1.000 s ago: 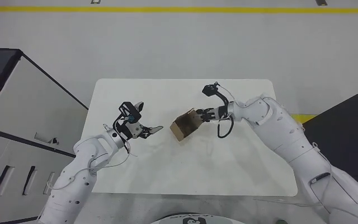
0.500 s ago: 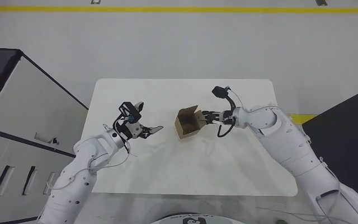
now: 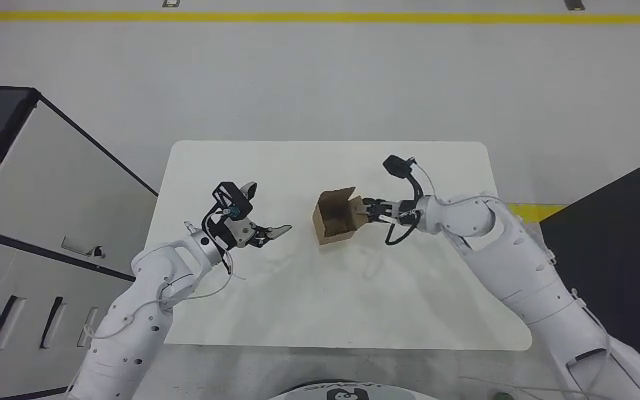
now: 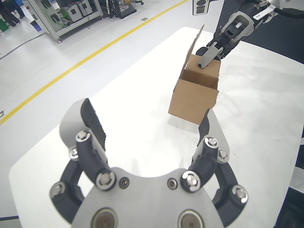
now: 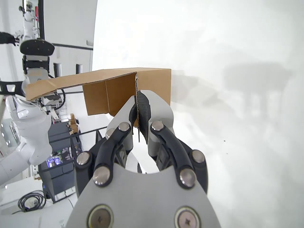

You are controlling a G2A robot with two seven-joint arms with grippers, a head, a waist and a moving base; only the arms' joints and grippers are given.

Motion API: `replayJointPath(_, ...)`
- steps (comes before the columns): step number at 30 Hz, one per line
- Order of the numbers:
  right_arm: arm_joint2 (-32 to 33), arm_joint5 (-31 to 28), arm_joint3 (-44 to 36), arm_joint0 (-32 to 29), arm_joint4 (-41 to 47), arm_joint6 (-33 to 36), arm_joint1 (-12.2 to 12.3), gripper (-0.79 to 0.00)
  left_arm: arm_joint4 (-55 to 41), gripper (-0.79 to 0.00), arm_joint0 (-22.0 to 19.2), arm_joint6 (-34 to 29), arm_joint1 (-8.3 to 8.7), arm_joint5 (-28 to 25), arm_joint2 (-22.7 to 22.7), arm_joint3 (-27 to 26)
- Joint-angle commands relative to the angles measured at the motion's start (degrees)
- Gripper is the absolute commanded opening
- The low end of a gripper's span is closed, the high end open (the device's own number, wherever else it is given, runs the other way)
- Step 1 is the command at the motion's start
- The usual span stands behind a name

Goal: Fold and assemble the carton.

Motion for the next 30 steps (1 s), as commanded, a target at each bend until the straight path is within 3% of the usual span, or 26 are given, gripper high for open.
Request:
replayJointPath(1, 0.6, 2.1, -1.3, -1.4, 0.5, -1.5, 0.1, -0.785, 0.0, 0.000, 0.0, 0.0, 0.00, 0.0, 0.0, 0.0)
replayJointPath(11, 2.5, 12.1, -7.5, -6.8, -0.9, -8.1, 0.3, -0.785, 0.0, 0.000, 0.0, 0.0, 0.00, 0.0, 0.0, 0.0)
replayJointPath(21, 1.9, 12.6, -7.1, -7.6, -2.5, -7.0, 0.1, -0.782, 0.0, 0.000, 0.0, 0.0, 0.00, 0.0, 0.0, 0.0)
replayJointPath(23, 1.9, 12.9, -7.0, -7.6, -2.6, -7.0, 0.0, -0.659, 0.0, 0.000, 0.0, 0.0, 0.00, 0.0, 0.0, 0.0)
replayJointPath(26, 1.9, 13.0, -7.0, -7.7, -2.7, -7.0, -0.1, -0.400, 0.0, 0.000, 0.0, 0.0, 0.00, 0.0, 0.0, 0.0)
replayJointPath(27, 1.9, 12.7, -7.1, -7.8, -2.8, -6.8, -0.1, -0.160, 0.0, 0.000, 0.0, 0.0, 0.00, 0.0, 0.0, 0.0)
replayJointPath(28, 2.0, 12.2, -7.2, -8.0, -2.7, -6.7, -0.1, -0.065, 0.0, 0.000, 0.0, 0.0, 0.00, 0.0, 0.0, 0.0)
replayJointPath(30, 2.4, 11.4, -7.3, -8.4, -2.8, -6.5, 0.0, -0.018, 0.0, 0.000, 0.0, 0.0, 0.00, 0.0, 0.0, 0.0)
